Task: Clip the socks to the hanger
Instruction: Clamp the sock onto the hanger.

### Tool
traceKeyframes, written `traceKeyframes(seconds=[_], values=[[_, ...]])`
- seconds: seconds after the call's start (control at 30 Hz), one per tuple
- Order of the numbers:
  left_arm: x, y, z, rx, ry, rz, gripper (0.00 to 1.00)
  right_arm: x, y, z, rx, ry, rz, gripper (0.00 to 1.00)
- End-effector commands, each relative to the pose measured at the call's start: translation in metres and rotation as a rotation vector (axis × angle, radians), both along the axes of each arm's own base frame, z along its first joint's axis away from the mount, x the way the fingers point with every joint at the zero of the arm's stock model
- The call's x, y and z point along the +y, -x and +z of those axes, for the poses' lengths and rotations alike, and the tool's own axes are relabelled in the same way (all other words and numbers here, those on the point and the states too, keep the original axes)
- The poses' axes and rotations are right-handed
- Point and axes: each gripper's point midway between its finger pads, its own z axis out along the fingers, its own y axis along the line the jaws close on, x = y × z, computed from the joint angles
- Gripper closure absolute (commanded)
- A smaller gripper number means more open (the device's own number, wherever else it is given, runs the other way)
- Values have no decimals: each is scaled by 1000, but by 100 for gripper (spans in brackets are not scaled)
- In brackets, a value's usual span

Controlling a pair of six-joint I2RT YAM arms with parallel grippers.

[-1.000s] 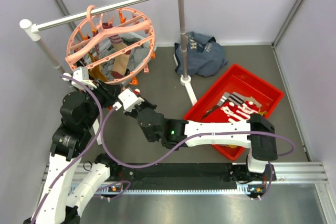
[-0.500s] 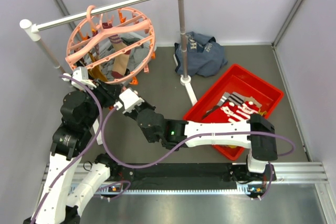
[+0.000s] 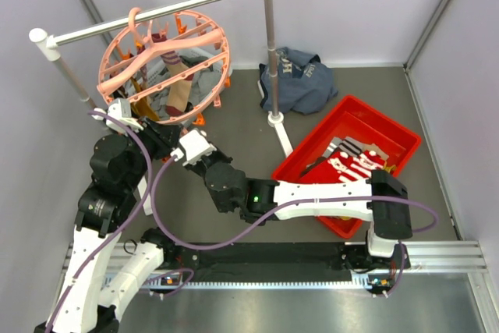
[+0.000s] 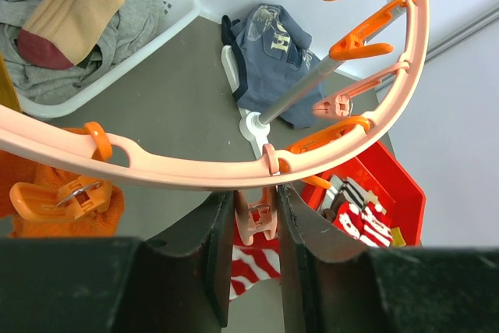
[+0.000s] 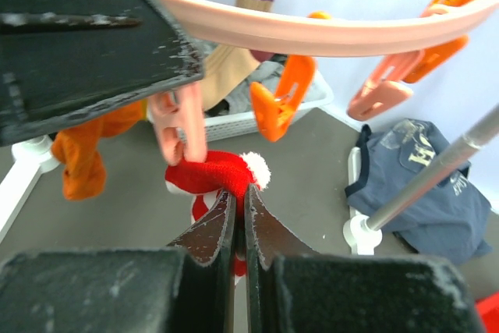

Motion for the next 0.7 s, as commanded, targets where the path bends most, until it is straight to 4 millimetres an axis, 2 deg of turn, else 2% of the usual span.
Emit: traceKeyframes(seconds=[0.0, 0.47, 0.67], values=[[3, 4, 14, -25, 10, 14, 100, -2, 1, 24, -12, -99, -63, 100], [2, 2, 15, -18, 25, 16, 100, 16, 20, 36, 16, -185, 51, 100], [2, 3, 18, -24, 27, 13, 100, 17, 19, 36, 12, -186, 35, 100]])
